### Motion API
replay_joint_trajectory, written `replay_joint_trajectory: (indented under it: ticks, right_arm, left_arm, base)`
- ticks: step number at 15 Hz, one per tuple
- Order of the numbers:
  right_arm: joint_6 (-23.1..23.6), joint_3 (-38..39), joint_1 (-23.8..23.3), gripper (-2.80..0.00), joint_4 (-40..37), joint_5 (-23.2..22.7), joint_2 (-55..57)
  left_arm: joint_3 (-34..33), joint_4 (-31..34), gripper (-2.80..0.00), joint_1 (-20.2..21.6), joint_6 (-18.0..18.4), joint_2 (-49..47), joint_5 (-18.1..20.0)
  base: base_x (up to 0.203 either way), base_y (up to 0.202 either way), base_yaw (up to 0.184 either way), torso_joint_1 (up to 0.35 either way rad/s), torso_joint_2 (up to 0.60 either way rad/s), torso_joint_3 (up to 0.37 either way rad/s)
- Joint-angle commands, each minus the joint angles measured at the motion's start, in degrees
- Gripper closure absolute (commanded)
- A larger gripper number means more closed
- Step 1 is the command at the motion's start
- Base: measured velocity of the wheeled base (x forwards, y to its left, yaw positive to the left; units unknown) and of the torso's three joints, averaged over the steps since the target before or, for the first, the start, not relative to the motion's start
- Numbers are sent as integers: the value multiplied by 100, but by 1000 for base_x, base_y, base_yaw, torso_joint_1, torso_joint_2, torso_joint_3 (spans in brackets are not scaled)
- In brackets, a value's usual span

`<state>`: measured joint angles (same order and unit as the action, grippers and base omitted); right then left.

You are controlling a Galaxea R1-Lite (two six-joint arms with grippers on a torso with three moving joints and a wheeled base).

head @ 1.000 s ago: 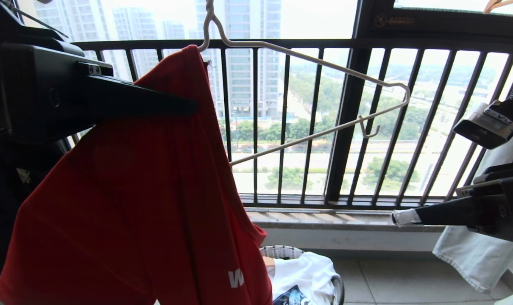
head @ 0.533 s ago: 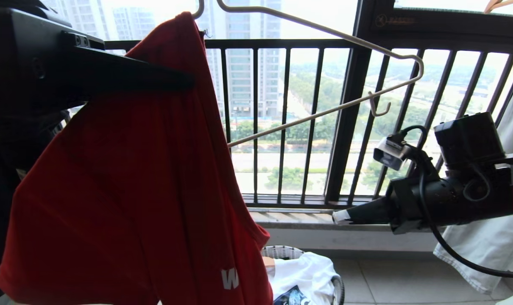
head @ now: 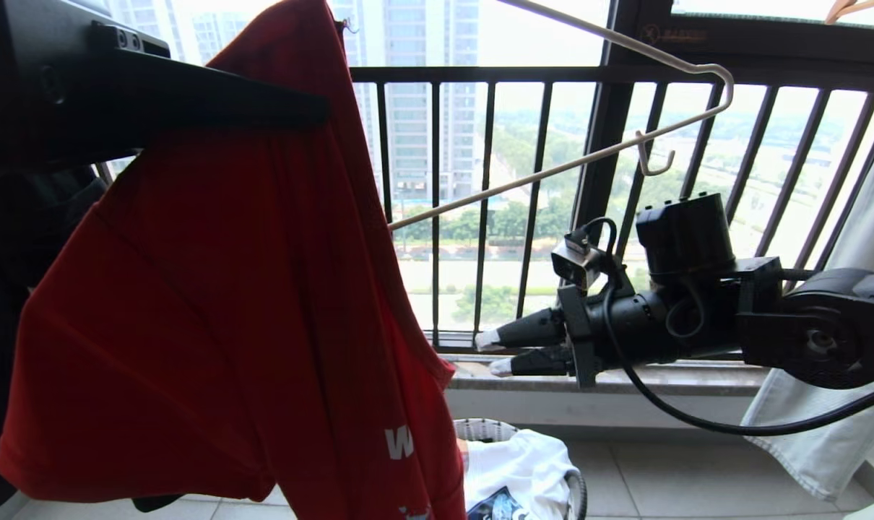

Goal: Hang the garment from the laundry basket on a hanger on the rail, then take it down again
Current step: Hang the clothes on the clothes rack

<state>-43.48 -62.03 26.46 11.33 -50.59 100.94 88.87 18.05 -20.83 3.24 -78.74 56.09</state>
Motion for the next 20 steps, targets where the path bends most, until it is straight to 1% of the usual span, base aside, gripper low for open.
replay_joint_trajectory:
  ticks: [1,3,5,6,10,12,14,15,17,20]
  right_arm:
    - [-175,-283,219,-280,-3,162,305]
    - [-231,-436,245,-280,-56,271,333]
    - [-443,-641,271,-280,-60,371,373]
    - [-450,-644,364,-280,-83,436,369]
    - [-390,-637,736,-280,-390,1080,321]
    - [-390,-626,892,-280,-399,1210,305]
    - [-373,-595,930,-280,-503,1229,144]
    - [-298,-539,931,-280,-698,1235,18]
    - [30,-367,940,-280,-1024,1357,-154]
    - [214,-179,983,-280,-1121,1568,-181]
  left_arm:
    - [8,14,0,0,2,-1,34]
    - [10,11,0,0,2,32,34]
    - [-10,14,0,0,2,43,34]
    - [-10,7,0,0,-6,52,34]
    - [8,13,0,0,-7,43,34]
    - [8,5,0,0,-7,52,34]
    - [8,5,0,0,2,76,16]
    - [-1,5,0,0,3,78,16]
    - [8,5,0,9,19,69,7]
    - [17,-4,0,9,19,69,-1]
  base:
    - [0,0,0,0,0,0]
    - [0,0,0,0,0,0]
    - [0,0,0,0,0,0]
    - [0,0,0,0,0,0]
    - [0,0,0,0,0,0]
    - [0,0,0,0,0,0]
    - [0,0,0,0,0,0]
    - [0,0,0,0,0,0]
    - [0,0,0,0,0,0]
    - [0,0,0,0,0,0]
